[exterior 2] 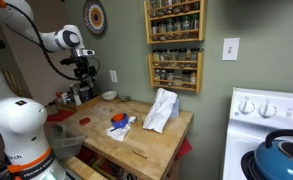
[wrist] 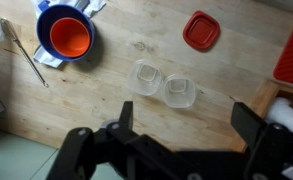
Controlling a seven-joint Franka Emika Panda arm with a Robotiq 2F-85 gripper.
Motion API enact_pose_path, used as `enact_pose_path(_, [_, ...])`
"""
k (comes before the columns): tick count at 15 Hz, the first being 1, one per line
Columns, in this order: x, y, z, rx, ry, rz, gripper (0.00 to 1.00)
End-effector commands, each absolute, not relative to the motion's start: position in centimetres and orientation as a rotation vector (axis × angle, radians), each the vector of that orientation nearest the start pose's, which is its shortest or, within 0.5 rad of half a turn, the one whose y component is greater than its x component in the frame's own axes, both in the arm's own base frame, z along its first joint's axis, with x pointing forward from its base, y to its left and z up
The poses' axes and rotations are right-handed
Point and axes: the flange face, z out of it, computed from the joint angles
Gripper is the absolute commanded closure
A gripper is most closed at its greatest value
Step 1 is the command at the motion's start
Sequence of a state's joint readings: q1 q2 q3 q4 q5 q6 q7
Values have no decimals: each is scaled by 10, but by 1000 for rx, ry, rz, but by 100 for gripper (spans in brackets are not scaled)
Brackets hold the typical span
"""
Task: Stack up the transparent bowl and put a lid on them
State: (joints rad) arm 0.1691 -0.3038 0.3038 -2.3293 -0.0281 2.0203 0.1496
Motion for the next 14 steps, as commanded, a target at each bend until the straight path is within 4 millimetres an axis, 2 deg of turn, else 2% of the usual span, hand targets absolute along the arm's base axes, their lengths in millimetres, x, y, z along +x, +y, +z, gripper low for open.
enact_pose_path(1, [417, 229, 401, -3299, -523, 9, 0])
enact_pose_path(3, [418, 228, 376, -3318, -506, 35, 0])
enact_pose_path(4, [416, 225, 396, -3295, -520, 33, 0])
enact_pose_path(6, [419, 225, 387, -3294, -515, 58, 0])
enact_pose_path(9, [420, 224, 393, -3293, -512, 35, 0])
enact_pose_path(10, [423, 214, 383, -3298, -454, 55, 0])
enact_pose_path(14, [435, 181, 349, -3200, -349, -69, 0])
